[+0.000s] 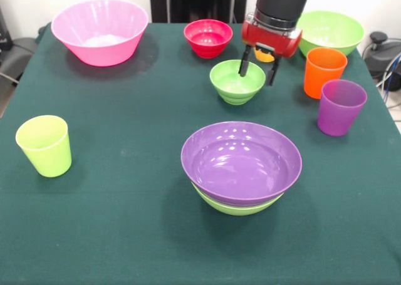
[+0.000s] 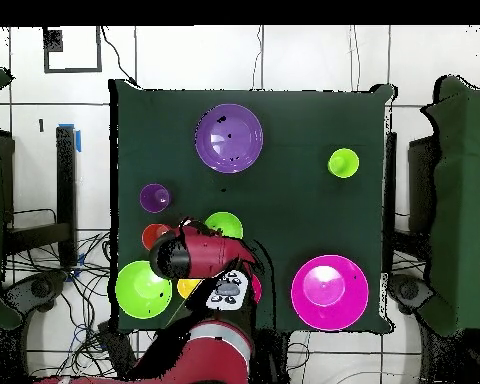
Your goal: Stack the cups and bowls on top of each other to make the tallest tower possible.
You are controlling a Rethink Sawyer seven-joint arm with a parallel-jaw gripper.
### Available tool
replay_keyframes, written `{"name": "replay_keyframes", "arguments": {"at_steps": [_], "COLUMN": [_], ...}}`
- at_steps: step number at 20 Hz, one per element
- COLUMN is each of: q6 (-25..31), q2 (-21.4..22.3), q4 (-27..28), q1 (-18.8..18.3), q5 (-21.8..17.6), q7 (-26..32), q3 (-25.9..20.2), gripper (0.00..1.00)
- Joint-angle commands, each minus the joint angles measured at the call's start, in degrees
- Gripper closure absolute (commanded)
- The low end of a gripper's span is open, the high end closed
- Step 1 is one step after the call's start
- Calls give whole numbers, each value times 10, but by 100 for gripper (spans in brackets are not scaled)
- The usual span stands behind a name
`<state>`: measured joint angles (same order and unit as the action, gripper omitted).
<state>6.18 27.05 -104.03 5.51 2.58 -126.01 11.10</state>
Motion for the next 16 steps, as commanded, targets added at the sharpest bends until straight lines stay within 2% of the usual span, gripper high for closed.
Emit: {"name": "replay_keyframes", "arguments": {"at_steps": [1,11,16], "q6": [-42,-63,-70], "q2": [-33,-52,-61], "q4": [-32,-35,-33], "q1": [11,-3,5], "q5": [31,45,54], "q7": [-122,-115,-119], "q3": [-32,-51,-50], "gripper": [0,0,0]}}
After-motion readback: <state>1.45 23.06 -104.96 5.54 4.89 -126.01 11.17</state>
